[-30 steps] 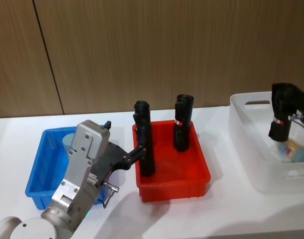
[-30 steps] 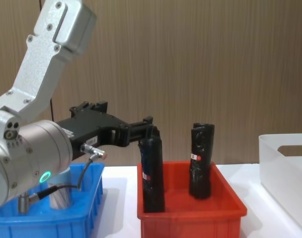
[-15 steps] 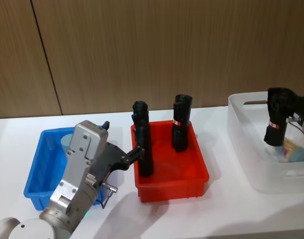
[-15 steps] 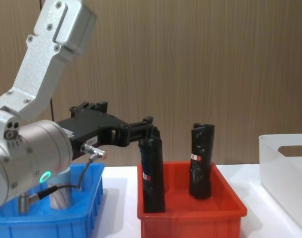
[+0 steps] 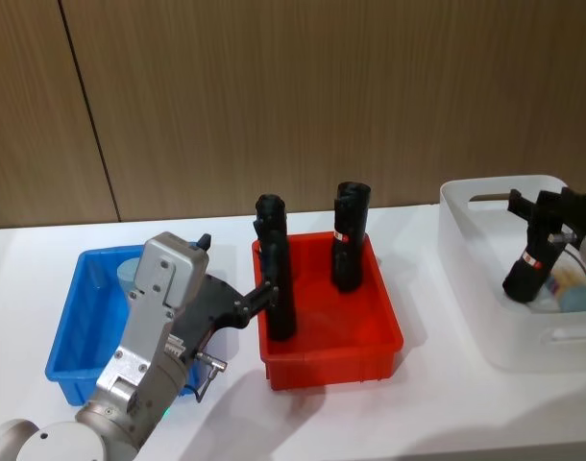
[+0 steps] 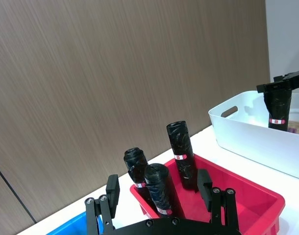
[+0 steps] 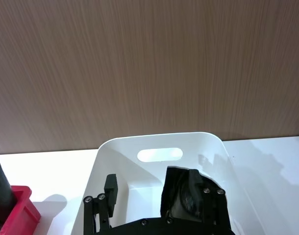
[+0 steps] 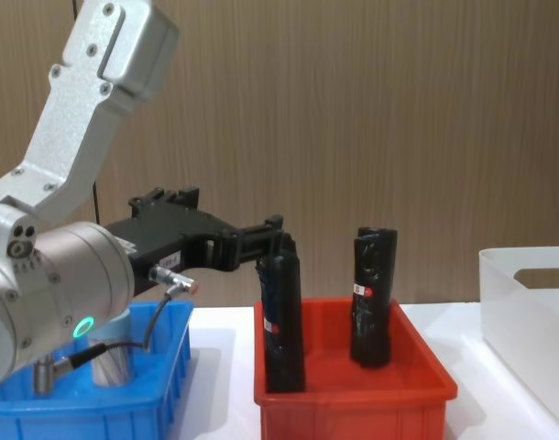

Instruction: Pick the cotton swabs from the blue box and place them into the white box.

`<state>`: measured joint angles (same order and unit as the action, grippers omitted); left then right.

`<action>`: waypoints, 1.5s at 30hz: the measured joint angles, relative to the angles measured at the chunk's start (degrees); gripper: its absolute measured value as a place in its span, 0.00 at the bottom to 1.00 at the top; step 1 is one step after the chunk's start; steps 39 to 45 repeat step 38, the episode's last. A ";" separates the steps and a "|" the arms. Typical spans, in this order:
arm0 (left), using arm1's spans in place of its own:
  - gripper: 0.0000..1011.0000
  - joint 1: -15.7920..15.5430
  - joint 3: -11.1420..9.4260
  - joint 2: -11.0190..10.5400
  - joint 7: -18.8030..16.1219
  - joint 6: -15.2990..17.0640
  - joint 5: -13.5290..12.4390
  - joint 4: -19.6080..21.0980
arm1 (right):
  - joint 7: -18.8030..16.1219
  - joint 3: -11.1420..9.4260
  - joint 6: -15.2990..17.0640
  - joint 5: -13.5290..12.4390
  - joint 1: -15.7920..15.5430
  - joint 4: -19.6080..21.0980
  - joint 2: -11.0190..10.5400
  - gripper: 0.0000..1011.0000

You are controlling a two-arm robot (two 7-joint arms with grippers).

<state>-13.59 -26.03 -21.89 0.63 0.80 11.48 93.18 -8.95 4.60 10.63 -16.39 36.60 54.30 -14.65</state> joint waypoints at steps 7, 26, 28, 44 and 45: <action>0.99 0.00 0.00 0.00 0.00 0.00 0.00 0.00 | -0.55 -0.05 0.00 -0.25 0.04 -0.20 0.03 0.99; 0.99 0.00 0.00 0.00 0.00 0.00 0.00 0.00 | -0.94 -0.36 -0.20 -0.46 -1.02 1.41 -0.18 0.99; 0.99 0.00 0.00 0.00 0.00 0.00 0.00 0.00 | -0.96 -0.37 -0.22 -0.47 -1.10 1.54 -0.19 0.99; 0.99 0.00 0.00 0.00 0.00 0.00 0.00 0.00 | -0.99 -0.43 -0.25 -0.50 -1.28 1.81 -0.24 0.99; 0.99 0.00 0.00 0.00 0.00 0.00 0.00 0.00 | -0.99 -0.43 -0.25 -0.50 -1.28 1.81 -0.24 0.99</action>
